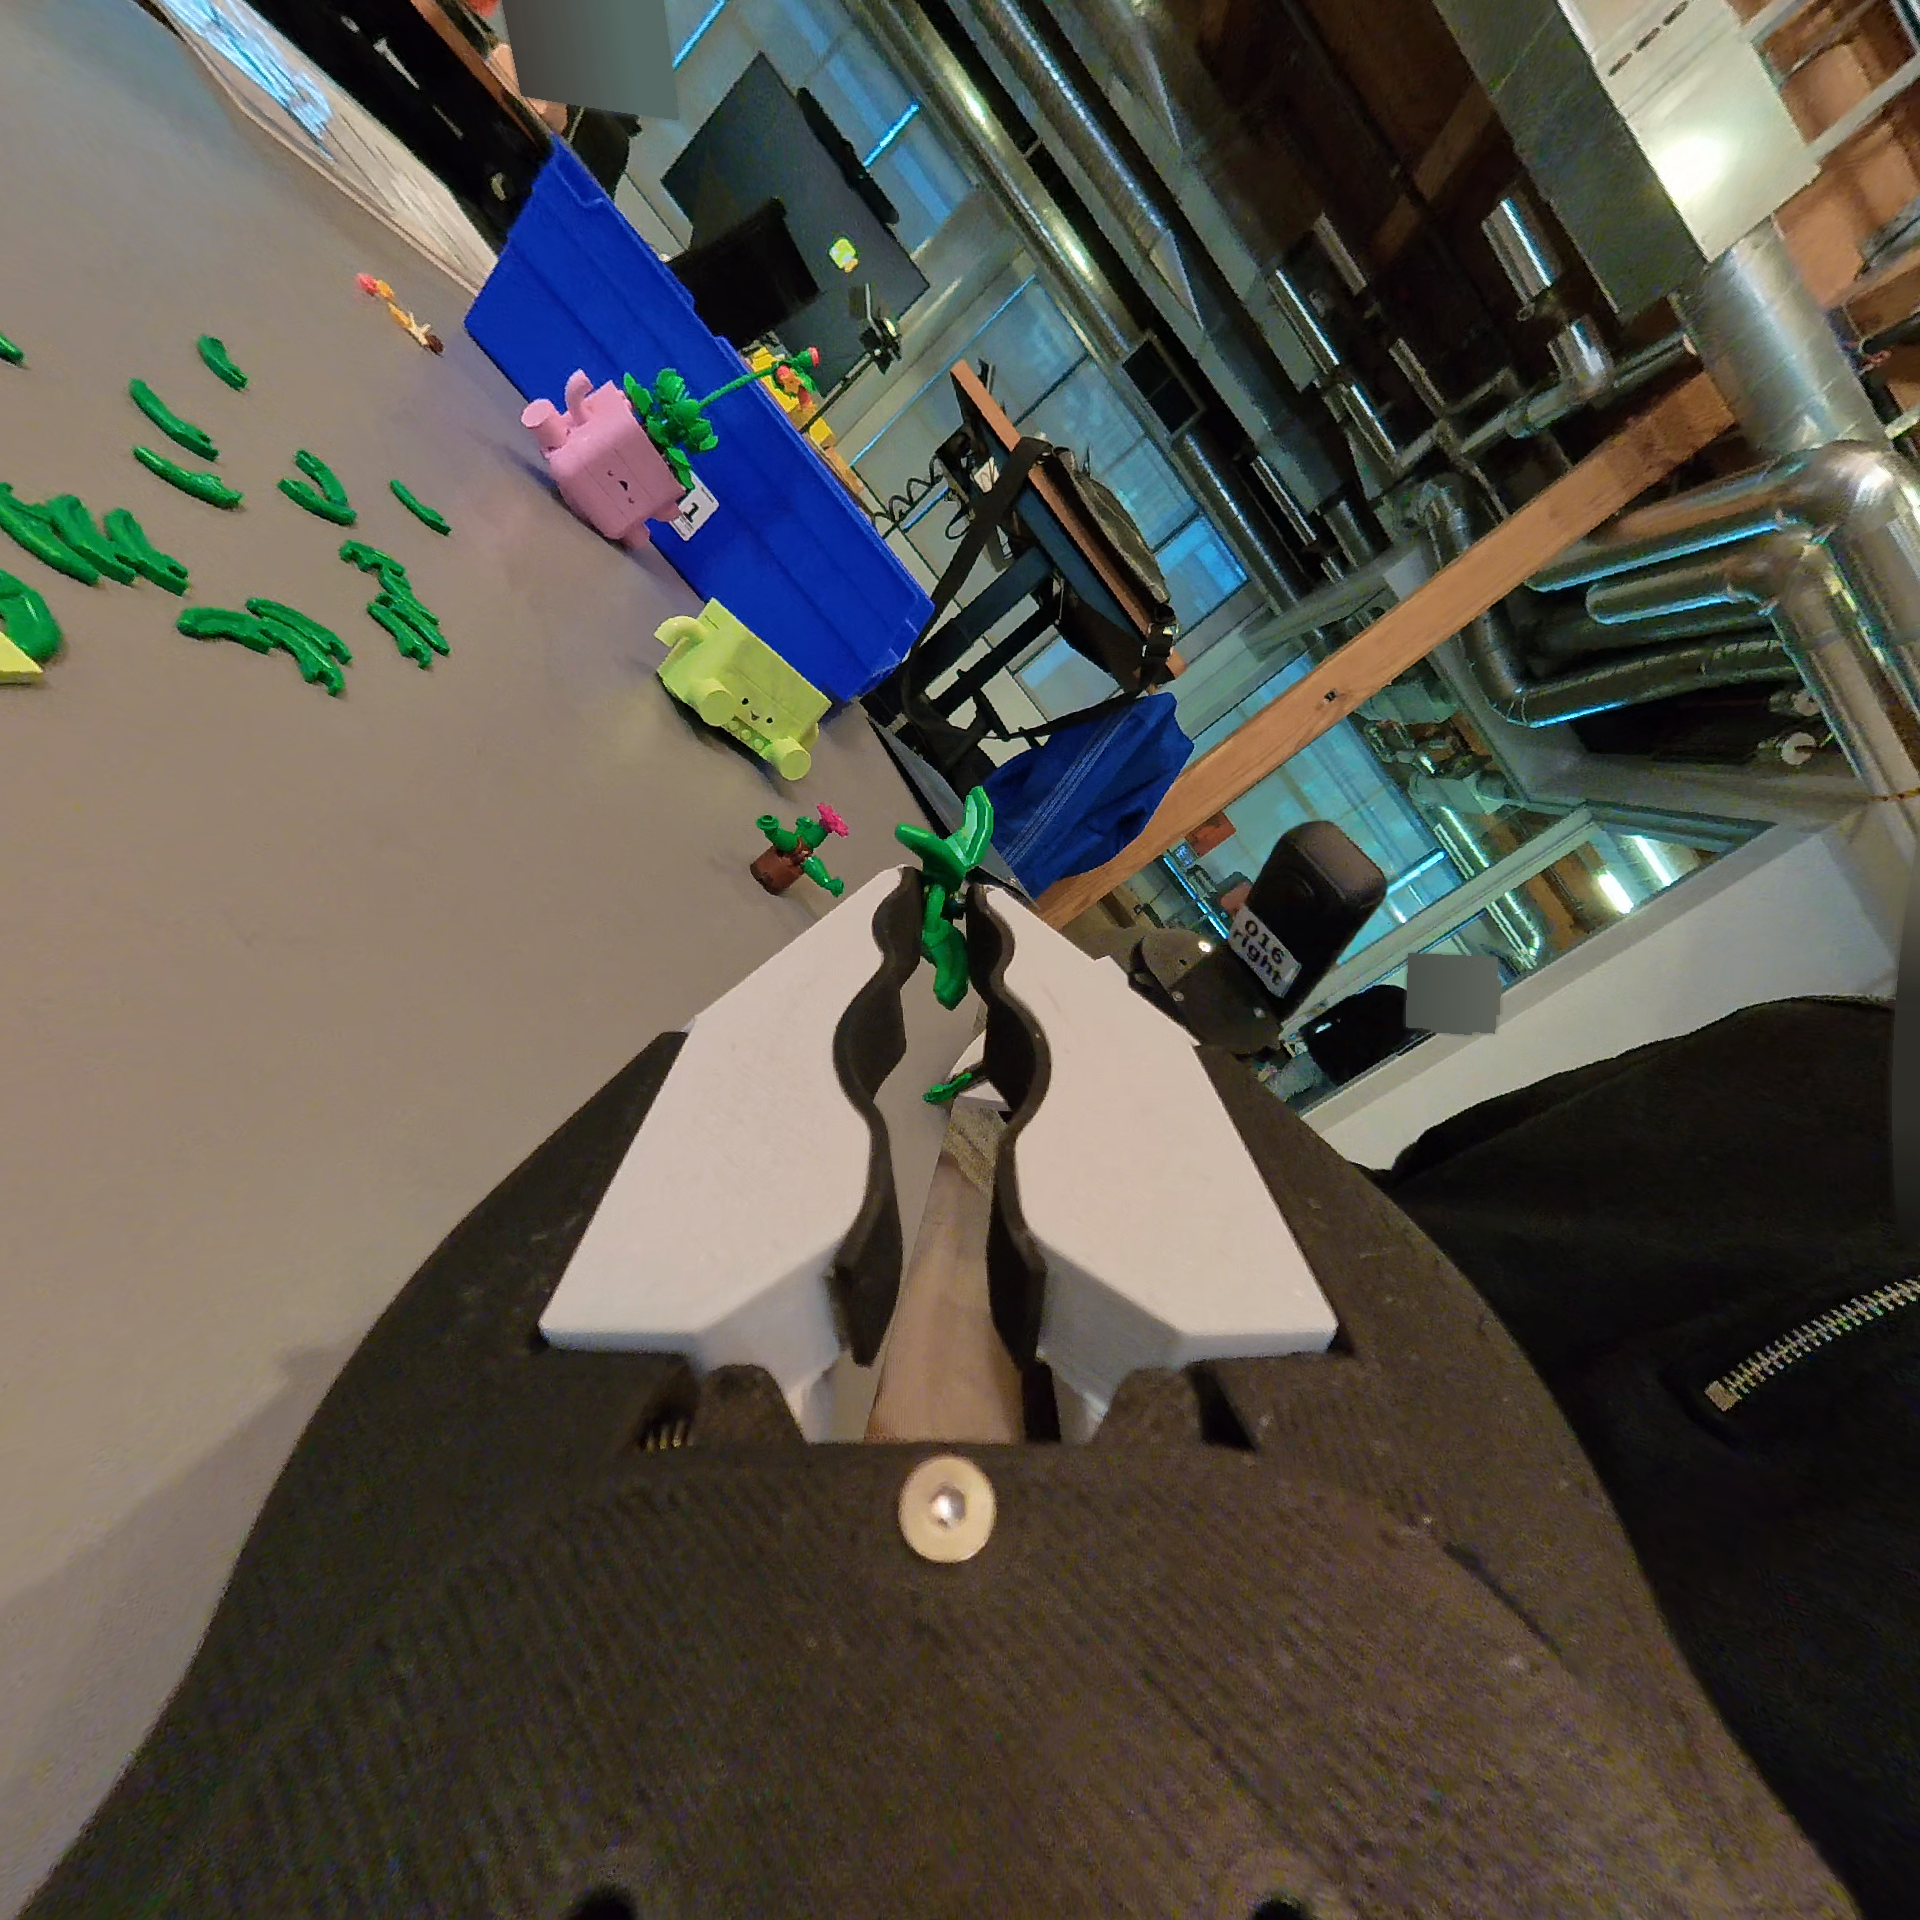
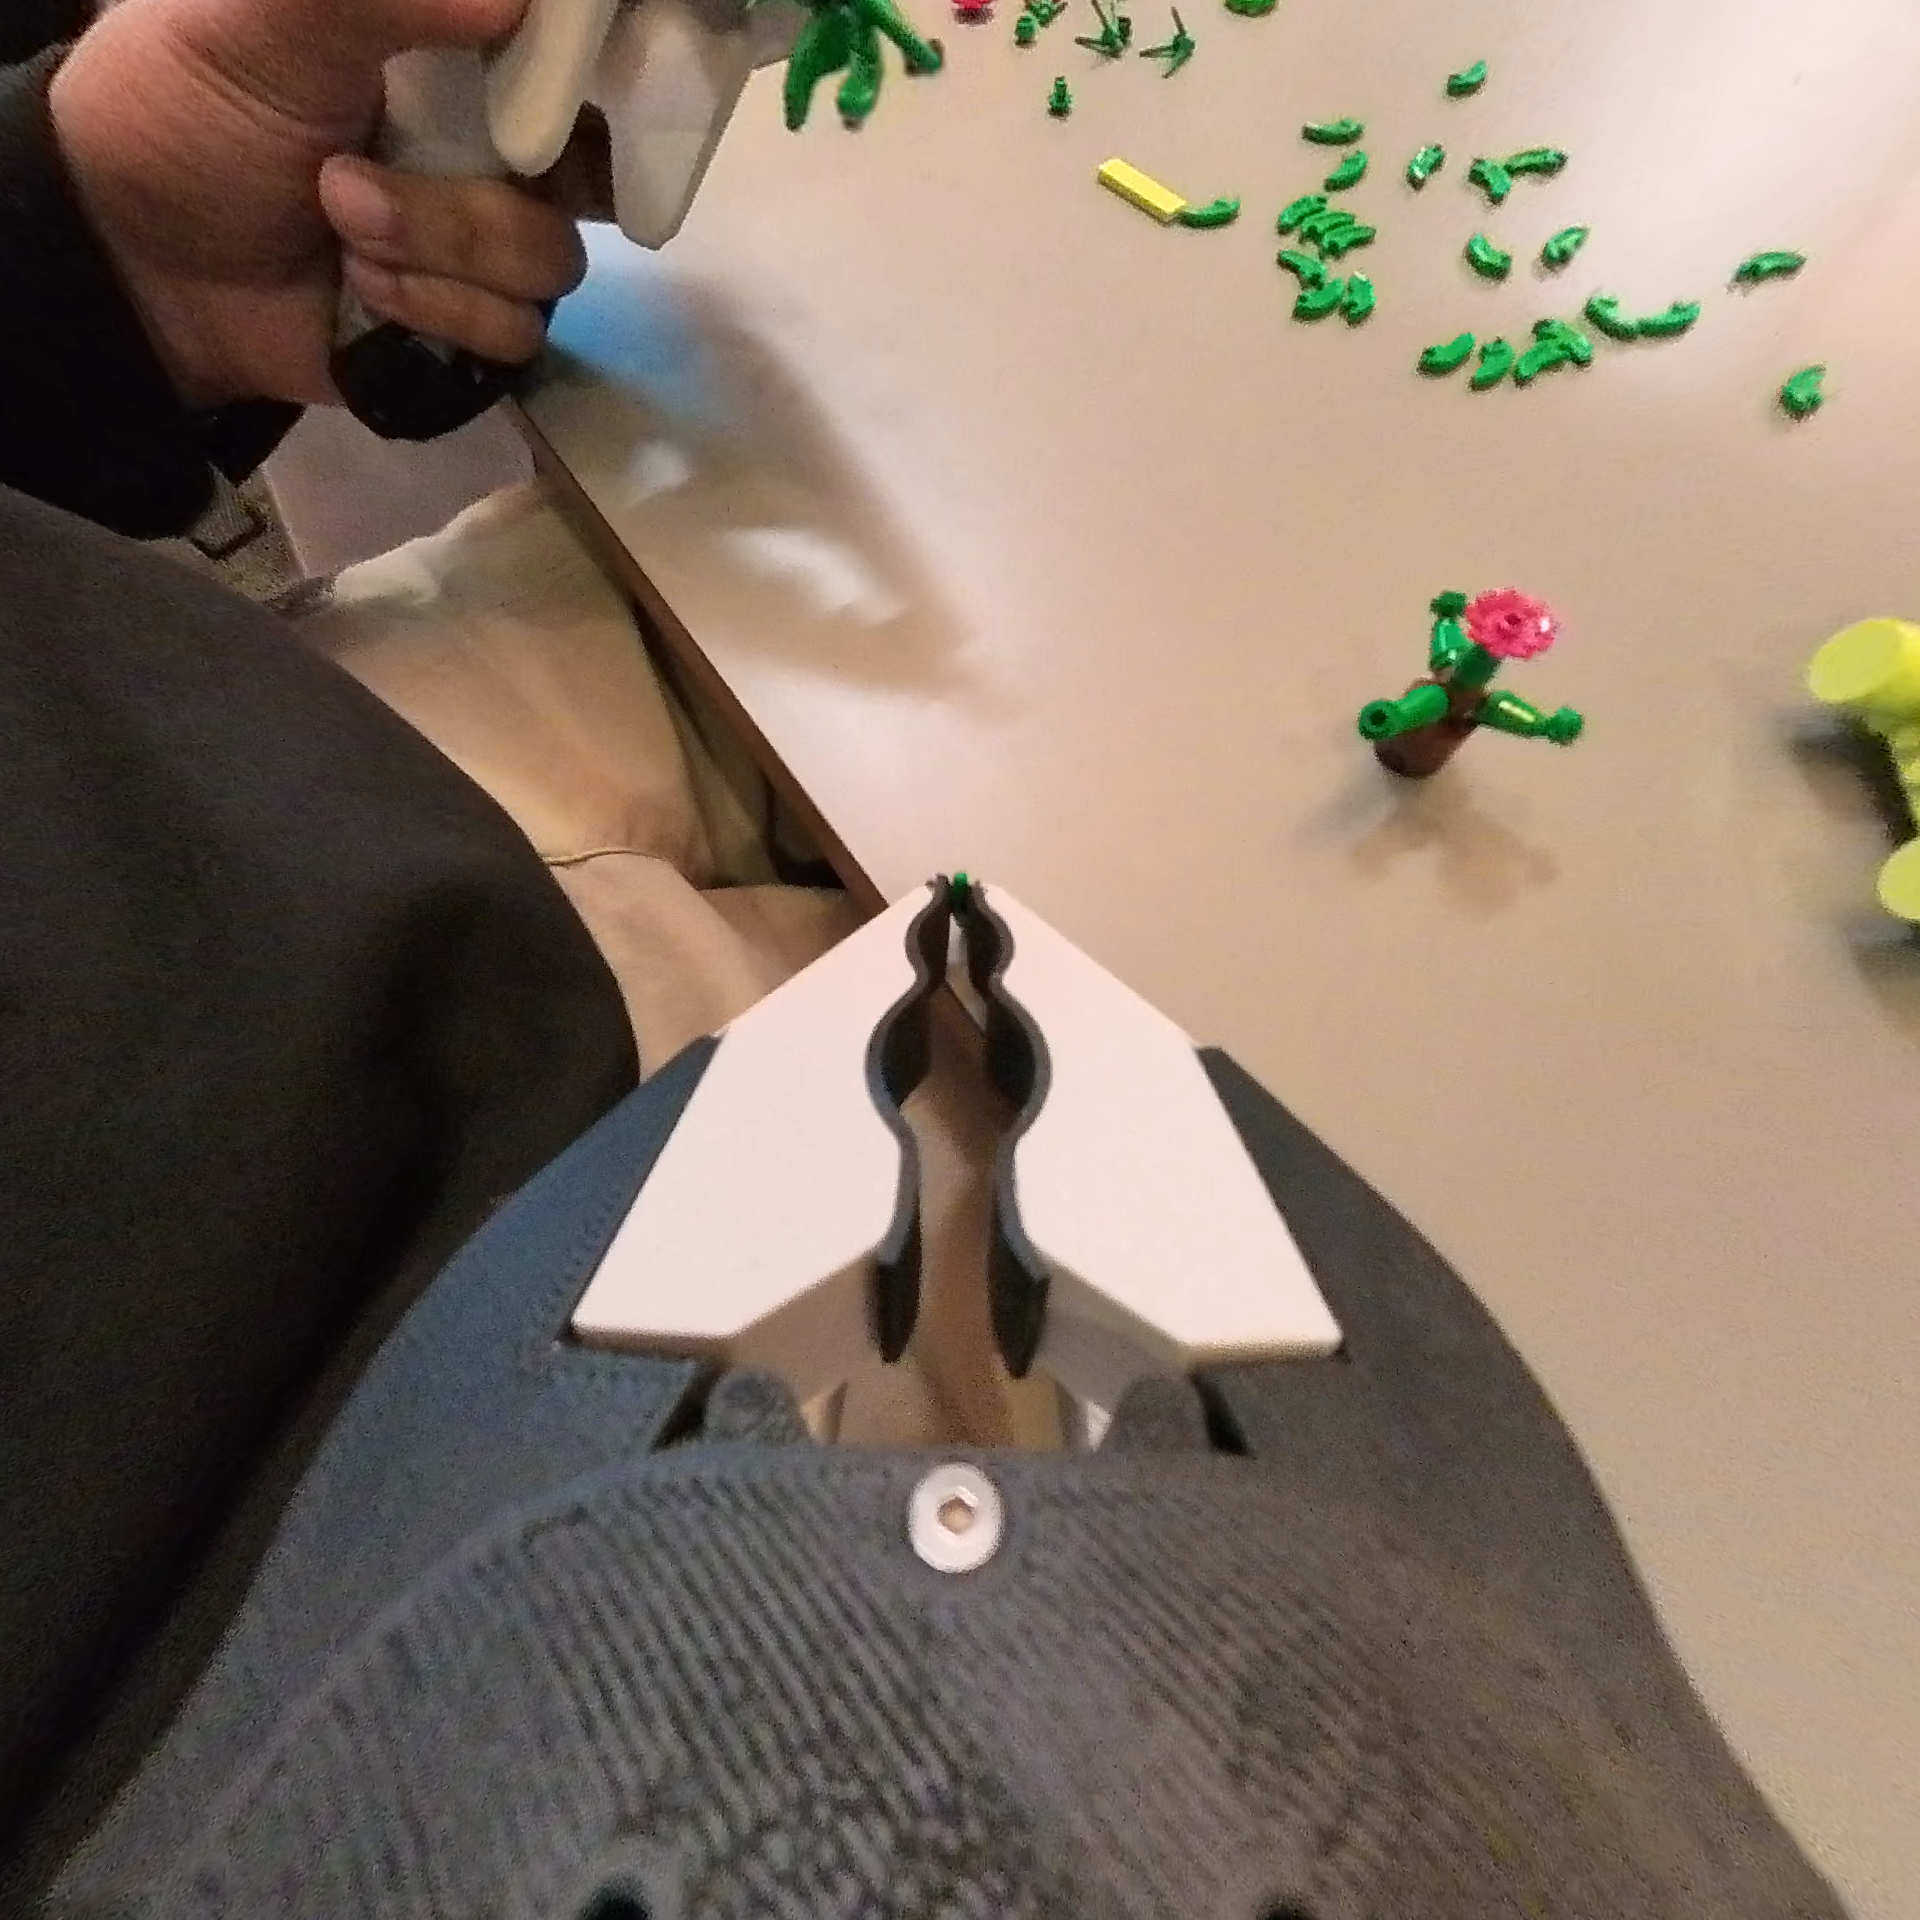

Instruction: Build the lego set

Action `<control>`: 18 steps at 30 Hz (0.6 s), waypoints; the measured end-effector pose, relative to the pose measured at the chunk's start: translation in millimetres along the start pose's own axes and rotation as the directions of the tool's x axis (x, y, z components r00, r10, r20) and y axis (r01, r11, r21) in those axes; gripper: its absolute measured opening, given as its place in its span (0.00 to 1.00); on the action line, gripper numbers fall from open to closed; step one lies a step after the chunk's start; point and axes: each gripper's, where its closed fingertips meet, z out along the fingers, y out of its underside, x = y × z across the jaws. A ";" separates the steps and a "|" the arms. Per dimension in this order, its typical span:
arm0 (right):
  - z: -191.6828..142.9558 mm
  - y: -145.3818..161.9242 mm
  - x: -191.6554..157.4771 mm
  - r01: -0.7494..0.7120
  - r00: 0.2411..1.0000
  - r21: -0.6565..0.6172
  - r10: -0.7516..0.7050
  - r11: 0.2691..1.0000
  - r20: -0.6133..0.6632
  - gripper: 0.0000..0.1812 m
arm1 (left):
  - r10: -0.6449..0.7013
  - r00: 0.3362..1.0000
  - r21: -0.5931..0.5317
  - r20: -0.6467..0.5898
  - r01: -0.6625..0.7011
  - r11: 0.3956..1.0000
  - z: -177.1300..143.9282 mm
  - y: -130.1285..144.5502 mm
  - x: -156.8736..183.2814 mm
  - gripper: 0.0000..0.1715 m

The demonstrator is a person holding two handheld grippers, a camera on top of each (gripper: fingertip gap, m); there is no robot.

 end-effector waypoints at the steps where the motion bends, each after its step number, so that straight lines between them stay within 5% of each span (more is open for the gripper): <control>1: -1.4 1.1 0.7 -0.021 1.000 0.000 0.021 1.000 0.005 0.01 | 0.001 1.000 0.001 0.001 -0.001 1.000 0.0 -0.1 -0.1 0.03; 18: -3.6 11.8 6.1 -0.056 0.998 -0.077 0.056 0.995 -0.001 0.01 | -0.001 1.000 0.003 -0.001 0.001 1.000 -0.4 -0.2 0.1 0.03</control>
